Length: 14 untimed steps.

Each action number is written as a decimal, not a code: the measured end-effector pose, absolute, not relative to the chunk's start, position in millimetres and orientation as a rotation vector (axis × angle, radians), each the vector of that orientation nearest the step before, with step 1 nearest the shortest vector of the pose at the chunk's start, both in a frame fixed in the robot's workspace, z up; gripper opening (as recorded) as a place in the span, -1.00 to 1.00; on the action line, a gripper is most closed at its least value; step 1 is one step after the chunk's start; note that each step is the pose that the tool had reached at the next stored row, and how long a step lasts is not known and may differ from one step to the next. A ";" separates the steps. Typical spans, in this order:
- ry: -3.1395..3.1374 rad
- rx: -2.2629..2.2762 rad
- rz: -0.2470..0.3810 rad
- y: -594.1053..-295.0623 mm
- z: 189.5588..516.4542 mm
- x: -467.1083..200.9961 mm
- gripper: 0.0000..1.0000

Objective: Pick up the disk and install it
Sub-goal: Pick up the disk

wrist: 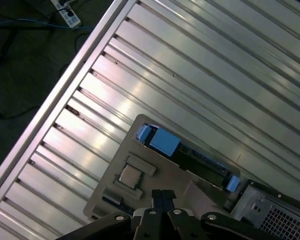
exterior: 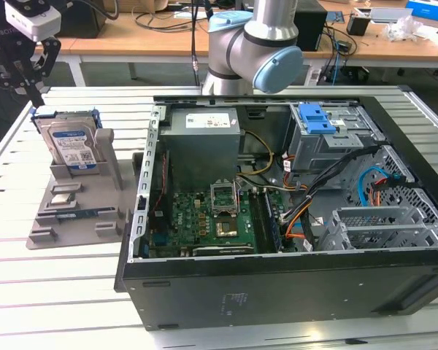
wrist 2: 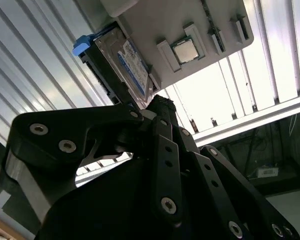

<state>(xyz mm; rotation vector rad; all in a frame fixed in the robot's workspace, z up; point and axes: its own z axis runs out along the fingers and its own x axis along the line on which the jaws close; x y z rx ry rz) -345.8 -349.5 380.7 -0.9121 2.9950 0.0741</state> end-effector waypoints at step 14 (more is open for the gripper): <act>2.944 -1.073 0.075 -349.5 380.7 -345.8 -0.79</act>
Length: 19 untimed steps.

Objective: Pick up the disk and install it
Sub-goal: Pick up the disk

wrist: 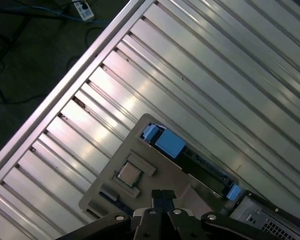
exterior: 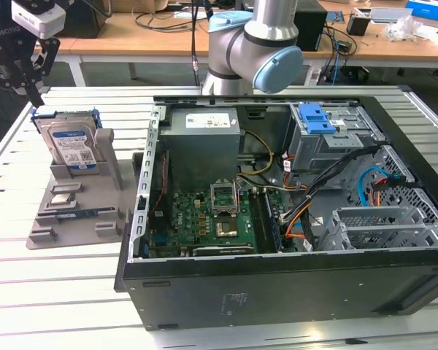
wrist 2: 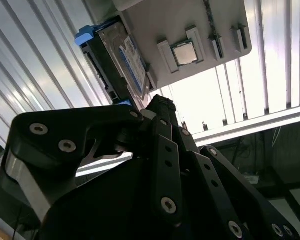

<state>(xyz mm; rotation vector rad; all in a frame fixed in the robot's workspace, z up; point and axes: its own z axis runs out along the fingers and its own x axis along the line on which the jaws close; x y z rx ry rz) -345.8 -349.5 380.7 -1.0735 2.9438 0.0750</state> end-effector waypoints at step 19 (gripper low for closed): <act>2.867 -1.272 0.076 -349.5 380.7 -345.8 -0.79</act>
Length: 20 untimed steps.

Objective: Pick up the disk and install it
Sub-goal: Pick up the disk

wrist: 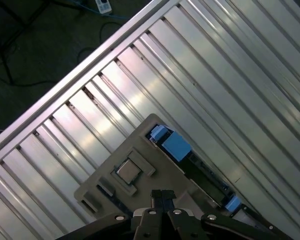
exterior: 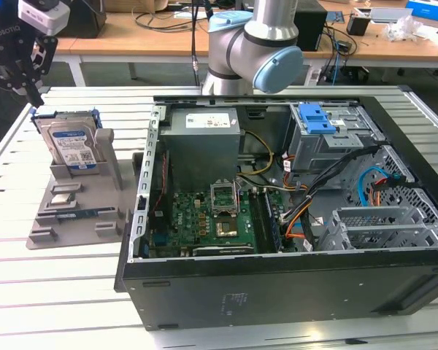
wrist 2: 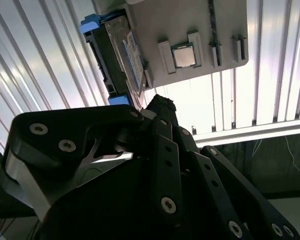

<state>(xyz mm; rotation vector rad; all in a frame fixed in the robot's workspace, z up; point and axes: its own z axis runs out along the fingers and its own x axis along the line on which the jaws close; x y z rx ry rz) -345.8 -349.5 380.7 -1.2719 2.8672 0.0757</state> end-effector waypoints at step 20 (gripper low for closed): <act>2.787 -1.445 0.076 -349.5 380.7 -345.8 -0.79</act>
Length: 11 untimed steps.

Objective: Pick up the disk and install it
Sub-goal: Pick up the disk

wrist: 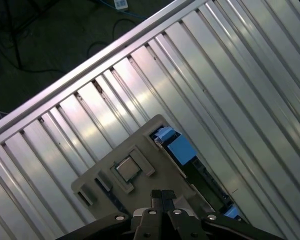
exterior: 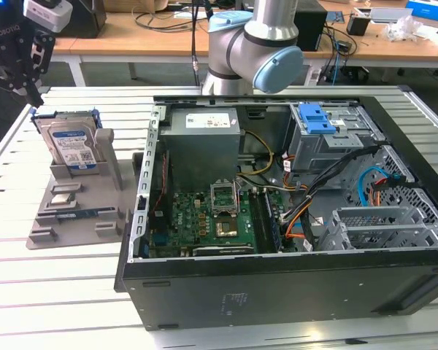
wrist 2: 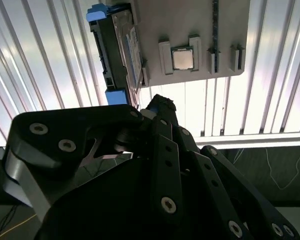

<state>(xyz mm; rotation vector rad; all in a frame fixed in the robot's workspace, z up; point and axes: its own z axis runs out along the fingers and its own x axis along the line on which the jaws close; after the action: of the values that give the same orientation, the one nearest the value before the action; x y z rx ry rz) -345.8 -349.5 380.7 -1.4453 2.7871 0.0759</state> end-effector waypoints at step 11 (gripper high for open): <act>2.700 -1.608 0.076 -349.5 380.6 -345.8 -0.79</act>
<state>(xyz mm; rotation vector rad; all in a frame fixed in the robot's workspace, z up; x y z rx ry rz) -345.8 -349.5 380.6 -1.6084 2.6996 0.0761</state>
